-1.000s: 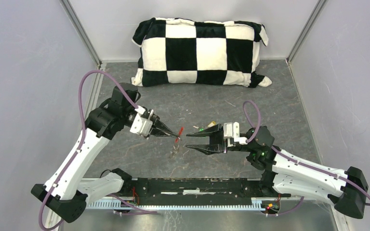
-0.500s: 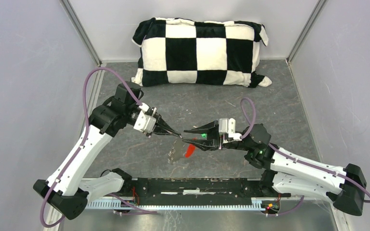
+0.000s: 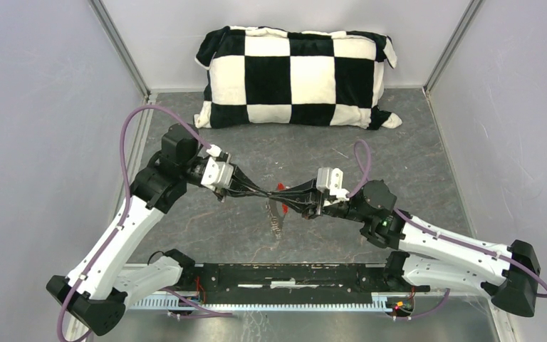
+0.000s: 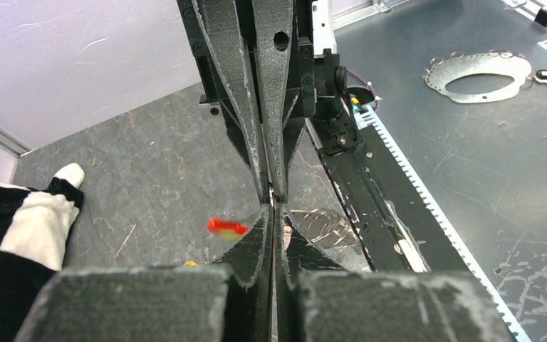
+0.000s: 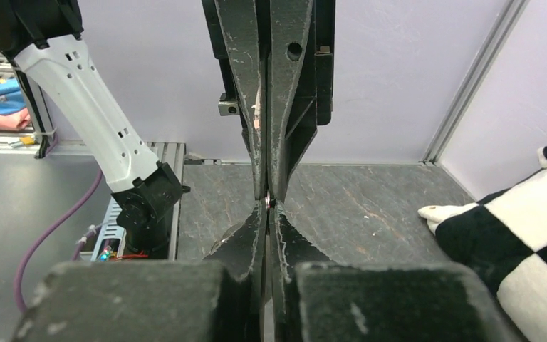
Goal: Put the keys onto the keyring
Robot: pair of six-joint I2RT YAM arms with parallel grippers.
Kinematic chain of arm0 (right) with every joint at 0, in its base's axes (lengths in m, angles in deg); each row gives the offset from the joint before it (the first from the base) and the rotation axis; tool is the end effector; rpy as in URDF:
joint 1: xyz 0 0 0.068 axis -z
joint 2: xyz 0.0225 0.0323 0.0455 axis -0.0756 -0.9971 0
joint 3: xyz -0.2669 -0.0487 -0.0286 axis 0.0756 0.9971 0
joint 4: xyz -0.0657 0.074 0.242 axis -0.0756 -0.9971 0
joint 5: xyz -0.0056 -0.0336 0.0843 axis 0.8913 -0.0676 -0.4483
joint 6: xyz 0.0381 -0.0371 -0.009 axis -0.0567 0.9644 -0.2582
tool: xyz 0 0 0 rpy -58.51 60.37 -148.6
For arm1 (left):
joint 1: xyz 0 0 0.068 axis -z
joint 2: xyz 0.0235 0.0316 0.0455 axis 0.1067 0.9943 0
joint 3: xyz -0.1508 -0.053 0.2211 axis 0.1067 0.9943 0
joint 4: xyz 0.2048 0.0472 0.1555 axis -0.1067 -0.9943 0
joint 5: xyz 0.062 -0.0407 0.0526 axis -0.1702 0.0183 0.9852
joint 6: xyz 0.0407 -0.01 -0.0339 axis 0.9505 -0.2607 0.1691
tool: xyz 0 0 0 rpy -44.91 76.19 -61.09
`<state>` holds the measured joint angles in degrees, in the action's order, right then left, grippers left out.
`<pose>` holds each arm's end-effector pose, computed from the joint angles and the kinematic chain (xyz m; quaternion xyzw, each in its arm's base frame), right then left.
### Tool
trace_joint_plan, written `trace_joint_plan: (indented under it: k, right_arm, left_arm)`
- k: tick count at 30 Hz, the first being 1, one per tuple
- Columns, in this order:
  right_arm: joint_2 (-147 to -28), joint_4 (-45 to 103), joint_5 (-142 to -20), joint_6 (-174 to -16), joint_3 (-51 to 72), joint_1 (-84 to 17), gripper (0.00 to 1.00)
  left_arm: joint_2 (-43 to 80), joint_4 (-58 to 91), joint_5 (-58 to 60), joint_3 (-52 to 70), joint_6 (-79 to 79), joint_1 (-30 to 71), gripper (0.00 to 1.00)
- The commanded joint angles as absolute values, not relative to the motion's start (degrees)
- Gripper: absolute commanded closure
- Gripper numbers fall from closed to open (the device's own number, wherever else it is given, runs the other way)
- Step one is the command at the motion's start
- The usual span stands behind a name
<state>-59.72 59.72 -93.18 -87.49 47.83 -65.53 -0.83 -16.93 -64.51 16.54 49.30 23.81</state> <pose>0.0947 0.1975 0.3493 -0.4249 0.4399 0.4854 0.6247 0.1419 -0.1210 0.3959 0.6472 0.3685 -0.4669 0.4768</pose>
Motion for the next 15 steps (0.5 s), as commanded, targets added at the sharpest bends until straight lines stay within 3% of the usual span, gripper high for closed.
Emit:
trace_joint_plan:
  k: [1, 3, 6, 9, 15]
  right_arm:
    - [-58.64, 58.86, -88.44, -87.7, 46.15, -65.91, 1.0]
    - [-58.58, 56.4, -87.82, -87.63, 45.34, -65.95, 1.0]
    - [-59.13, 49.61, -87.15, -86.72, 42.68, -65.95, 1.0]
    - [-60.53, 38.77, -86.81, -84.91, 38.48, -65.97, 1.0]
    - [-65.98, 16.93, -87.46, -81.7, 27.16, -65.95, 1.0]
  left_arm:
    - [-1.48, -10.38, -65.02, 16.96, 42.76, 24.19, 0.98]
    - [-1.58, -10.4, -65.01, 17.37, 42.0, 24.19, 0.98]
    - [-1.0, -12.89, -62.48, 17.32, 41.74, 24.2, 0.73]
    - [0.3, -20.01, -57.89, 15.82, 45.26, 24.19, 0.57]
    - [4.03, -36.24, -54.29, 12.74, 57.83, 24.22, 0.52]
